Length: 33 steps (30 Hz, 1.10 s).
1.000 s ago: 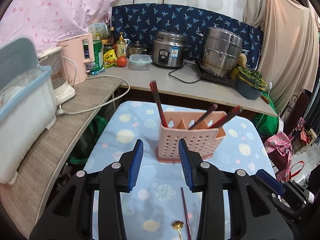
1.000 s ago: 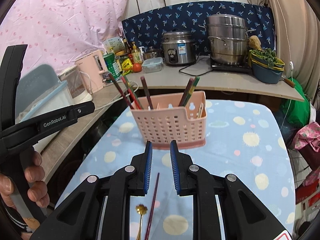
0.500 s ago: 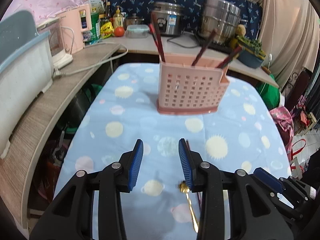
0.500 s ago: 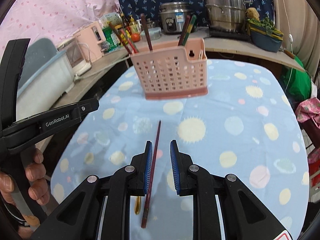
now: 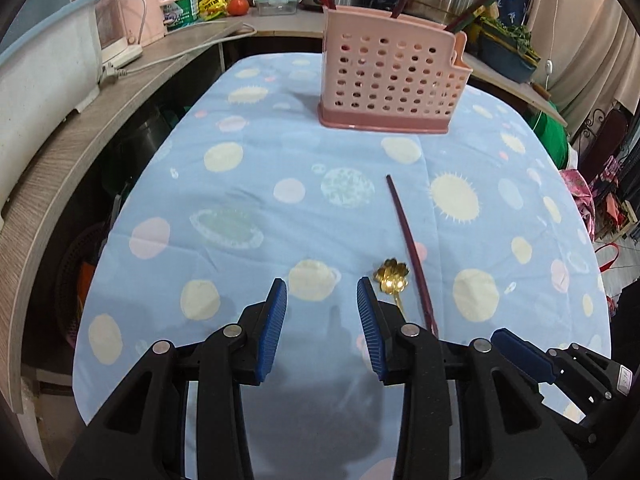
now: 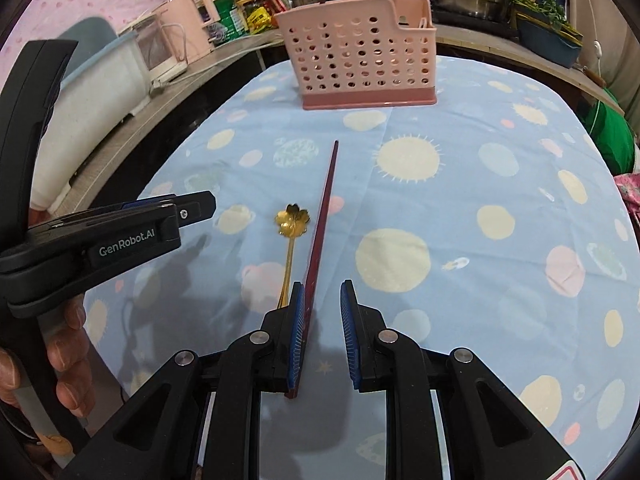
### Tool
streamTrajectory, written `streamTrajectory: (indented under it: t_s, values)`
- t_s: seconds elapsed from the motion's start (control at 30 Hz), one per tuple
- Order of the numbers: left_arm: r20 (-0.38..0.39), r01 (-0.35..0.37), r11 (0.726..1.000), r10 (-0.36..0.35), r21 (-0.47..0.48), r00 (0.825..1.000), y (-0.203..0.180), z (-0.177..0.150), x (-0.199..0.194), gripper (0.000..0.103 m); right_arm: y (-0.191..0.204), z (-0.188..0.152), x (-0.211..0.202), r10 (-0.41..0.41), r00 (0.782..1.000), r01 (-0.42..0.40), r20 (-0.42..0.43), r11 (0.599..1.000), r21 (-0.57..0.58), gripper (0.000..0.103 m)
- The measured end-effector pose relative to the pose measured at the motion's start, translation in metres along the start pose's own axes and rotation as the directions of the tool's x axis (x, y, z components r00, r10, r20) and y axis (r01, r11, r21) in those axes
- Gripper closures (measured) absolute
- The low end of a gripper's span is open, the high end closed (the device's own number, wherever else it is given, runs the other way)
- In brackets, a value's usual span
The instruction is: Organize utensils
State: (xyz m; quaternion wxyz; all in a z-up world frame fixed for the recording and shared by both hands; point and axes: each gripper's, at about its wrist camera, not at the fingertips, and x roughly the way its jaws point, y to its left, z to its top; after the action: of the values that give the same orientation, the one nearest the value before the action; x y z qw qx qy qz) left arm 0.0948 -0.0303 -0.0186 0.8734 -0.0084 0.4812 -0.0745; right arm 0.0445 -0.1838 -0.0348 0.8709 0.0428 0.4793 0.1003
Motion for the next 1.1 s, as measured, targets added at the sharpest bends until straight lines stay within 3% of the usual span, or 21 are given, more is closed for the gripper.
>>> streamTrajectory:
  t_s: [0.9,1.1]
  values:
    - [-0.044,-0.013,1.000,0.012,-0.018,0.999,0.006,-0.006,0.012,0.068,0.008,-0.009,0.026,-0.016,0.998,0.013,-0.056,0.999,-0.047,0.086]
    - [-0.049,-0.007,1.000,0.007,-0.015,0.999,0.005,-0.008,0.012,0.068,0.000,-0.011,0.027,-0.033,0.998,0.032,-0.062,0.999,-0.018,0.096]
